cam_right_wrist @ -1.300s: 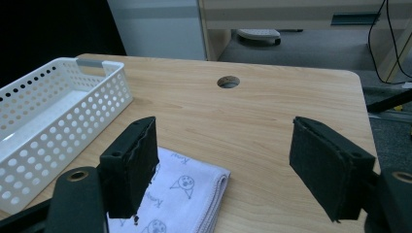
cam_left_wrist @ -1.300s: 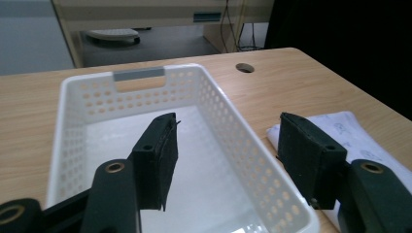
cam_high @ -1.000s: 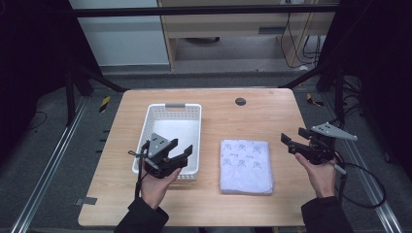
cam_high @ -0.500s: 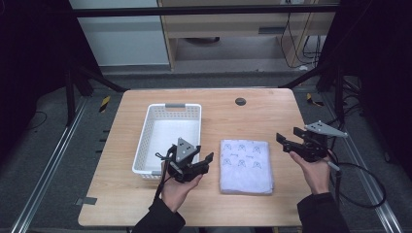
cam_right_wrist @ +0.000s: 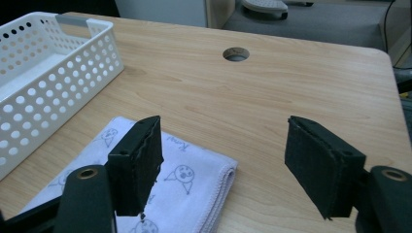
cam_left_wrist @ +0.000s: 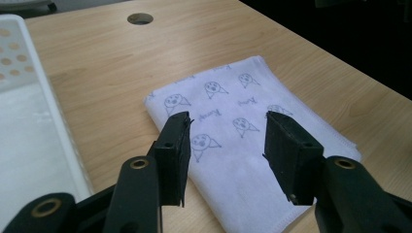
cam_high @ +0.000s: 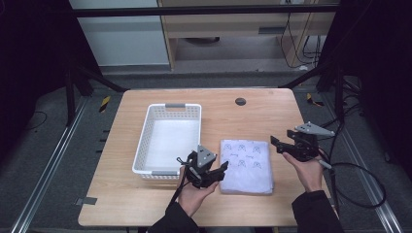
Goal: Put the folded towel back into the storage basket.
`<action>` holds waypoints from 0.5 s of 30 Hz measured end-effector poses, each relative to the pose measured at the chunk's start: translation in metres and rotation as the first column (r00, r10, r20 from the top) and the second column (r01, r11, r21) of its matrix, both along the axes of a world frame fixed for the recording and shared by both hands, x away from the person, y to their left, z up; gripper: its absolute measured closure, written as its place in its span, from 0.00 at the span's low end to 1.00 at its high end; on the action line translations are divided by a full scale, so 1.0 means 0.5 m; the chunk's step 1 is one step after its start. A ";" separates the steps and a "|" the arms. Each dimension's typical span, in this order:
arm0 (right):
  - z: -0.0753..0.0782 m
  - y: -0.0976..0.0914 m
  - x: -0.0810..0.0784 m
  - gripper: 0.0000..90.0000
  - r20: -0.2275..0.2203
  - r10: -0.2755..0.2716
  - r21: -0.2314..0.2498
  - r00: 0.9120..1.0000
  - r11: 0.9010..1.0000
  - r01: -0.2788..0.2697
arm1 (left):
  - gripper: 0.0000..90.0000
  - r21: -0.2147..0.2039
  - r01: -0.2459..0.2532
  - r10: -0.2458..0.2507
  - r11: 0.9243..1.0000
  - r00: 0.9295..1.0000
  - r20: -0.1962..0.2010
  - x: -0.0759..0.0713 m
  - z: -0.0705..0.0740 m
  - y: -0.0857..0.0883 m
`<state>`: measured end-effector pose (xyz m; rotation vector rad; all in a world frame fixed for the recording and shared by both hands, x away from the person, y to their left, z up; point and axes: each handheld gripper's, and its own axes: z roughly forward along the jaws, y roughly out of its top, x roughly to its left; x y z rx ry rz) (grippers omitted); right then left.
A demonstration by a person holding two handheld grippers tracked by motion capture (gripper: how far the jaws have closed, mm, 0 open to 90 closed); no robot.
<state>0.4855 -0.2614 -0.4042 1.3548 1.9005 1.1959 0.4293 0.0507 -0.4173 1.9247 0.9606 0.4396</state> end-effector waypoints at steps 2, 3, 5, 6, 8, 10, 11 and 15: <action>-0.009 0.002 0.002 0.34 -0.011 0.002 -0.002 1.000 1.000 -0.002 | 0.57 0.016 0.003 -0.003 1.000 1.000 -0.004 -0.001 -0.010 -0.007; -0.013 0.002 0.003 0.35 -0.015 0.000 -0.007 1.000 1.000 0.000 | 0.57 0.019 0.004 -0.004 1.000 1.000 -0.008 -0.001 -0.018 -0.011; -0.023 0.002 0.006 0.35 -0.026 0.000 -0.011 1.000 1.000 0.000 | 0.58 0.025 0.009 -0.008 1.000 1.000 -0.020 -0.001 -0.029 -0.016; -0.029 0.002 0.008 0.35 -0.029 -0.002 -0.019 1.000 1.000 0.001 | 0.58 0.029 0.011 -0.010 1.000 1.000 -0.024 -0.001 -0.033 -0.018; -0.036 0.002 0.008 0.35 -0.043 -0.001 -0.011 0.999 1.000 0.000 | 0.59 0.032 0.008 -0.007 0.999 0.999 -0.035 -0.001 -0.045 -0.022; -0.042 0.002 0.008 0.35 -0.051 -0.001 -0.012 0.999 1.000 0.001 | 0.59 0.036 0.008 -0.007 0.999 0.999 -0.037 -0.001 -0.051 -0.025; -0.045 0.002 0.009 0.35 -0.056 -0.002 -0.015 0.998 1.000 0.001 | 0.59 0.045 0.010 -0.009 0.999 0.999 -0.038 -0.002 -0.056 -0.027; -0.060 -0.001 0.012 0.35 -0.069 -0.005 -0.032 0.998 0.999 0.003 | 0.60 0.058 0.006 -0.002 0.998 0.998 -0.062 -0.002 -0.071 -0.035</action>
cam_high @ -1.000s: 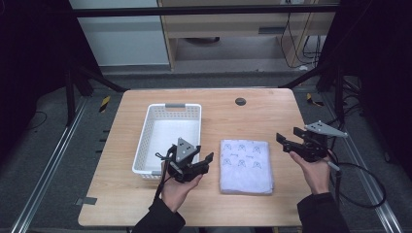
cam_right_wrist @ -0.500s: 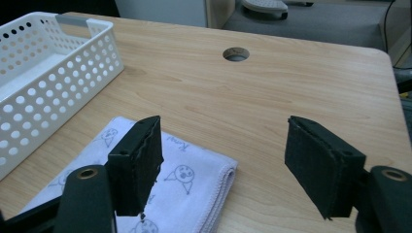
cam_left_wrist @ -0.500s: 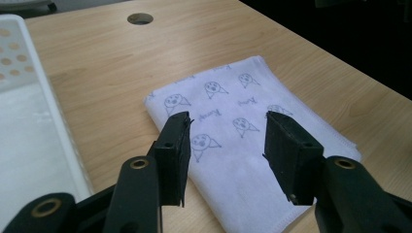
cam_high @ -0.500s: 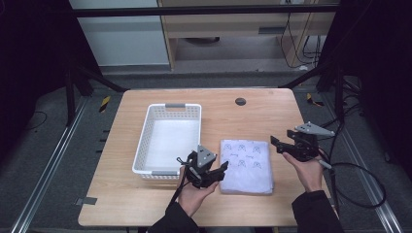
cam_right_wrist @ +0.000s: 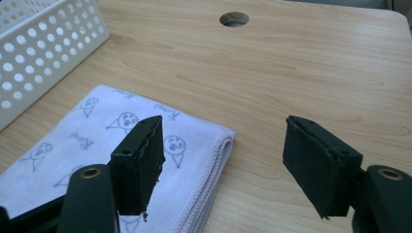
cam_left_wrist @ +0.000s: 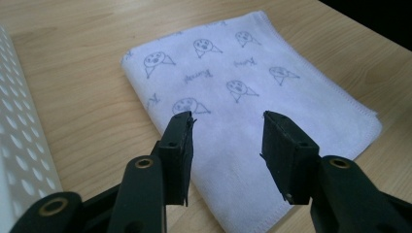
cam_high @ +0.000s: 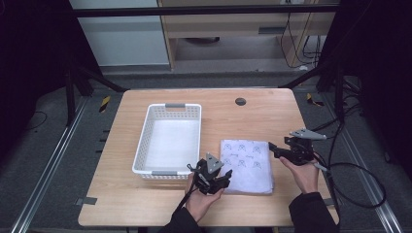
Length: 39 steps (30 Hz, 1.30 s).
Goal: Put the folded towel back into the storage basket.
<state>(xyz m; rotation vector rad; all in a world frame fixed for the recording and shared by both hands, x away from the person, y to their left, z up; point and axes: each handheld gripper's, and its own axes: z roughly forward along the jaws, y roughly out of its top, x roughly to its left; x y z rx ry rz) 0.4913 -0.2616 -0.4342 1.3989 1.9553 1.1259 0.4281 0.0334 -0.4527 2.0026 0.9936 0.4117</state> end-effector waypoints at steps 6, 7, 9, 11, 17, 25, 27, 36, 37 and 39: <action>-0.021 0.007 0.005 0.35 -0.026 0.006 -0.001 1.000 1.000 -0.006 | 0.61 0.024 0.000 0.001 1.000 1.000 -0.020 0.001 -0.020 -0.010; -0.028 0.009 0.007 0.35 -0.035 0.009 -0.006 0.999 1.000 -0.009 | 0.61 0.024 -0.003 0.004 1.000 1.000 -0.020 0.002 -0.024 -0.011; -0.038 0.013 0.009 0.35 -0.049 0.010 -0.009 0.999 1.000 -0.010 | 0.61 0.039 -0.004 0.005 0.999 1.000 -0.026 0.004 -0.032 -0.013; -0.045 0.017 0.011 0.35 -0.059 0.015 -0.012 0.998 1.000 -0.016 | 0.61 0.043 -0.008 0.010 0.999 0.999 -0.035 0.005 -0.038 -0.015; -0.068 0.035 0.023 0.35 -0.084 0.030 -0.023 0.996 0.999 -0.032 | 0.60 0.056 -0.025 0.028 0.998 0.998 -0.061 0.008 -0.054 -0.020; -0.095 0.052 0.033 0.37 -0.119 0.034 -0.037 0.992 0.999 -0.039 | 0.56 0.053 -0.041 0.045 0.998 0.996 -0.074 0.011 -0.068 -0.020; -0.102 0.052 0.034 0.38 -0.129 0.034 -0.028 0.991 0.999 -0.038 | 0.56 0.053 -0.047 0.051 0.998 0.996 -0.074 0.010 -0.070 -0.022; -0.123 0.051 0.036 0.43 -0.163 0.024 -0.021 0.986 0.999 -0.028 | 0.52 0.080 -0.051 0.057 0.996 0.996 -0.075 0.009 -0.078 -0.032; -0.123 0.052 0.036 0.44 -0.169 0.027 -0.012 0.985 0.999 -0.029 | 0.52 0.078 -0.049 0.055 0.996 0.996 -0.074 0.010 -0.079 -0.032; -0.125 0.052 0.037 0.45 -0.173 0.028 -0.011 0.985 0.999 -0.030 | 0.51 0.073 -0.044 0.050 0.996 0.996 -0.078 0.011 -0.081 -0.032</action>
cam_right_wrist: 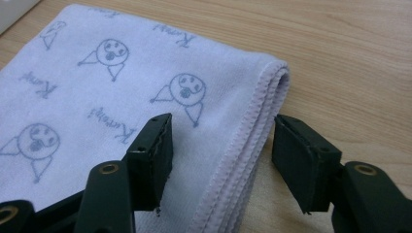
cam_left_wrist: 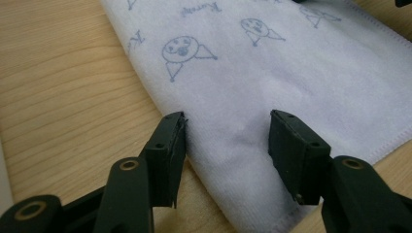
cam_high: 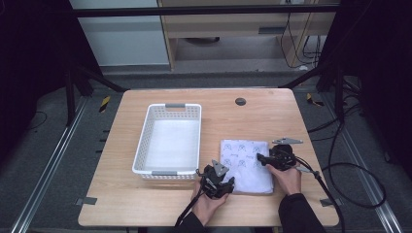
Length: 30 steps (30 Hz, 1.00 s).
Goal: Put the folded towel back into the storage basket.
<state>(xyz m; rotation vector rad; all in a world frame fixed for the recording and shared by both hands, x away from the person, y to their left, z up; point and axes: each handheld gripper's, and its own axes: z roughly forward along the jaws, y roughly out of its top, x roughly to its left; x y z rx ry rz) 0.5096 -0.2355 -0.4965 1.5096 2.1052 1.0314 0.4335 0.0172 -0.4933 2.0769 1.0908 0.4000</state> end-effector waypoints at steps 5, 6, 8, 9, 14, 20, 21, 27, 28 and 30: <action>-0.006 -0.004 0.003 0.48 -0.024 -0.003 0.044 1.000 0.999 0.004 | 0.51 -0.015 0.005 -0.005 1.000 1.000 -0.001 0.003 -0.006 -0.002; -0.008 -0.005 0.003 0.50 -0.032 -0.005 0.061 0.999 0.998 0.007 | 0.51 -0.019 0.004 -0.004 1.000 1.000 0.000 0.003 -0.006 -0.003; -0.009 -0.006 0.003 0.51 -0.027 0.001 0.071 1.000 0.998 0.001 | 0.52 -0.033 0.000 -0.001 0.999 1.000 -0.008 0.004 -0.008 -0.001; -0.009 -0.006 0.003 0.53 -0.025 0.005 0.068 1.000 0.998 -0.003 | 0.52 -0.040 0.000 -0.001 0.999 1.000 -0.013 0.004 -0.009 -0.001; -0.009 -0.005 0.001 0.63 -0.038 0.010 0.095 0.999 0.995 -0.006 | 0.56 -0.065 -0.014 0.011 0.998 0.999 -0.036 0.005 -0.010 0.000; -0.008 -0.003 -0.001 0.78 -0.040 0.022 0.122 0.999 0.992 -0.017 | 0.65 -0.059 -0.014 0.012 0.998 0.999 -0.037 0.003 -0.007 -0.004; -0.008 -0.002 -0.002 0.79 -0.037 0.021 0.121 0.999 0.992 -0.017 | 0.66 -0.059 -0.014 0.012 0.998 0.999 -0.031 0.002 -0.007 -0.005; -0.005 -0.003 -0.003 0.83 -0.035 0.021 0.130 0.999 0.991 -0.016 | 0.77 -0.091 -0.025 0.022 0.996 0.999 -0.034 0.003 -0.004 -0.001; -0.004 -0.003 -0.003 0.84 -0.034 0.021 0.134 0.999 0.991 -0.017 | 0.79 -0.098 -0.027 0.023 0.995 0.999 -0.036 0.004 -0.003 0.001; 0.000 -0.005 -0.004 0.84 -0.027 0.025 0.138 0.999 0.990 -0.021 | 0.82 -0.109 -0.026 0.022 0.994 0.999 -0.036 0.006 -0.001 0.004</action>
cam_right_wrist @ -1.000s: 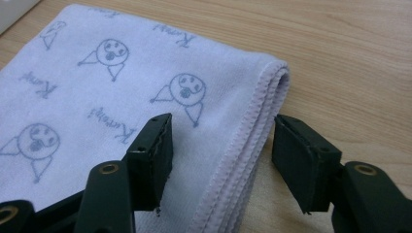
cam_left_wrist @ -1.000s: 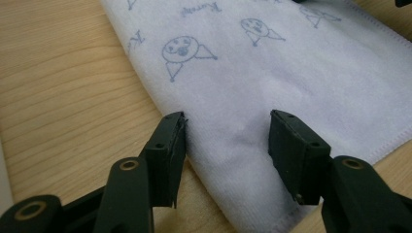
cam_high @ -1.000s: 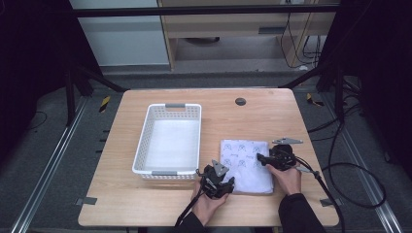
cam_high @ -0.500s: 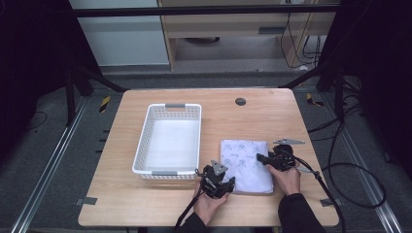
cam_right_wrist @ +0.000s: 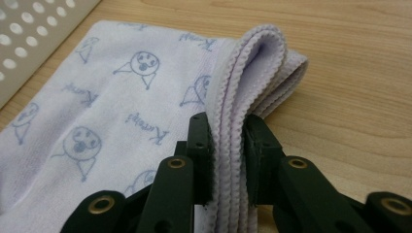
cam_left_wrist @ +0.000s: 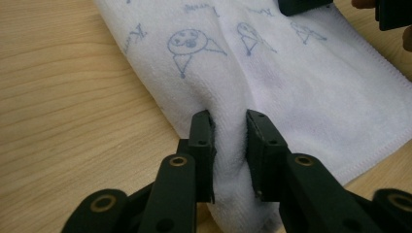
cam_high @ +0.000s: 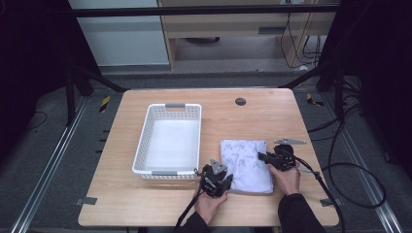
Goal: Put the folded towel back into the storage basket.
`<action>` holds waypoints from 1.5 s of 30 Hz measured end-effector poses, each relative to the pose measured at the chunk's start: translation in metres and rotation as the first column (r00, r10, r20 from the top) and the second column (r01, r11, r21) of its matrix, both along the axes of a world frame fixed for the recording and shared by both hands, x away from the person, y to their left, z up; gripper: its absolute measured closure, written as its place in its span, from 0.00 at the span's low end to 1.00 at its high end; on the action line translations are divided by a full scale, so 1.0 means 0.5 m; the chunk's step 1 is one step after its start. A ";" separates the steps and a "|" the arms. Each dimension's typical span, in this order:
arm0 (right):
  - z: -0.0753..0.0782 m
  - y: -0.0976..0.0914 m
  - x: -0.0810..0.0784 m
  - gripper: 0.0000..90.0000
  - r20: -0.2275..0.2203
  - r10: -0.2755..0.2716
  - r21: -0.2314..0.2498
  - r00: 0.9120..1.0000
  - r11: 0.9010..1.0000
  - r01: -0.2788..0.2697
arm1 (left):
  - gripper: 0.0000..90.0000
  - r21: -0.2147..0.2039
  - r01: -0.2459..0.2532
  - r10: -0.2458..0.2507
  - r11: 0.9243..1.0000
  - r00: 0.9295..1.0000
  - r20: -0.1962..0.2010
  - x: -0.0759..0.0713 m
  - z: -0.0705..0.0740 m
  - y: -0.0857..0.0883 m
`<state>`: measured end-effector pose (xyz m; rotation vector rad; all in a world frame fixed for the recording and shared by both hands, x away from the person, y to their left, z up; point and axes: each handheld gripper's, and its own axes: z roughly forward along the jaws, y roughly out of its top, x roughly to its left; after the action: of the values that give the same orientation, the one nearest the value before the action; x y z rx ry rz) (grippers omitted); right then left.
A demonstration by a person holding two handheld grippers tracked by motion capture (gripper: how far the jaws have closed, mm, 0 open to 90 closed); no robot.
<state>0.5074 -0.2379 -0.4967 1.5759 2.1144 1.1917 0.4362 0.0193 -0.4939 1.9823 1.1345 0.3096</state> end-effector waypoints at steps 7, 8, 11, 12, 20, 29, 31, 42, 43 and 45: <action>0.027 -0.009 -0.015 0.84 0.048 0.009 0.043 0.999 0.999 -0.011 | 0.84 -0.014 0.011 -0.011 1.000 1.000 0.015 -0.002 0.010 0.006; 0.035 -0.009 -0.019 0.84 0.056 0.008 0.052 0.998 0.999 -0.011 | 0.84 -0.017 0.018 -0.017 1.000 1.000 0.022 -0.003 0.015 0.008; 0.052 -0.010 -0.028 0.84 0.086 0.013 0.056 0.996 0.998 -0.018 | 0.84 -0.031 0.023 -0.022 0.999 0.999 0.039 -0.007 0.029 0.011; 0.060 -0.011 -0.031 0.84 0.098 0.013 0.061 0.995 0.998 -0.019 | 0.84 -0.037 0.029 -0.028 0.999 0.999 0.046 -0.008 0.036 0.014; 0.114 -0.014 -0.056 0.84 0.170 0.009 0.071 0.985 0.997 -0.021 | 0.85 -0.043 0.066 -0.061 0.997 0.994 0.094 -0.020 0.088 0.022; 0.155 -0.008 -0.069 0.84 0.220 -0.001 0.059 0.976 0.998 -0.012 | 0.85 -0.030 0.088 -0.084 0.996 0.988 0.128 -0.021 0.132 0.030; 0.167 -0.005 -0.072 0.85 0.232 -0.002 0.055 0.973 0.998 -0.011 | 0.84 -0.025 0.093 -0.089 0.995 0.987 0.136 -0.020 0.141 0.033; 0.219 0.016 -0.072 0.85 0.276 -0.002 0.046 0.961 0.999 -0.011 | 0.85 -0.018 0.101 -0.097 0.995 0.981 0.168 -0.014 0.198 0.055; 0.223 0.018 -0.071 0.85 0.282 -0.002 0.043 0.959 0.999 -0.011 | 0.85 -0.017 0.102 -0.097 0.995 0.980 0.172 -0.013 0.203 0.057; 0.237 0.024 -0.070 0.85 0.291 0.000 0.036 0.957 0.999 -0.011 | 0.85 -0.017 0.099 -0.094 0.995 0.979 0.180 -0.011 0.213 0.062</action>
<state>0.4723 -0.2259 -0.3783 1.3141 1.9179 1.3778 0.4305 0.0502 -0.3873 1.9374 0.9209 0.4110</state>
